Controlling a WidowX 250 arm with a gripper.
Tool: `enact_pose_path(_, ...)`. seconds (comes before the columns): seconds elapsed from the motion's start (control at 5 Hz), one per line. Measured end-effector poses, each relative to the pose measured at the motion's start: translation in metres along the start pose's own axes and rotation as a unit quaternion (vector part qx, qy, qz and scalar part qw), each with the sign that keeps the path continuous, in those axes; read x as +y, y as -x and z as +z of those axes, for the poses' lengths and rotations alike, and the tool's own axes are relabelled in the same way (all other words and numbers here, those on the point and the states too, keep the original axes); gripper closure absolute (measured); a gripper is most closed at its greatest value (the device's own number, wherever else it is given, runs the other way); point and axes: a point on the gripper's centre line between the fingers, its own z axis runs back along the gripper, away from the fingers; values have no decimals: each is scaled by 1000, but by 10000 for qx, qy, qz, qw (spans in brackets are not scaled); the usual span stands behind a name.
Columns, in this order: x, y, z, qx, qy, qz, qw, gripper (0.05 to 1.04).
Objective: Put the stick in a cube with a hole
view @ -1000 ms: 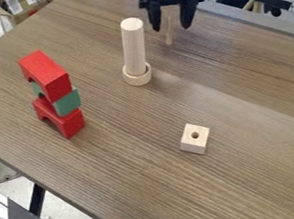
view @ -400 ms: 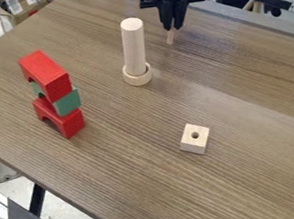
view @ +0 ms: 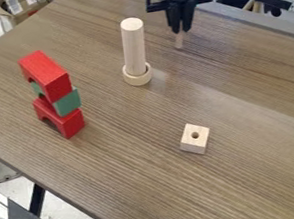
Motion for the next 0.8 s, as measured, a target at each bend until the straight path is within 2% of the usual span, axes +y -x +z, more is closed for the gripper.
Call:
enact_pose_path(0.2,-8,17,12,-6,122,-128,9998,972)
enact_pose_path(0.4,-10,42,17,44,48,-264,9996,972)
enact_pose_path(0.8,-1,83,28,257,-298,-423,9983,972)
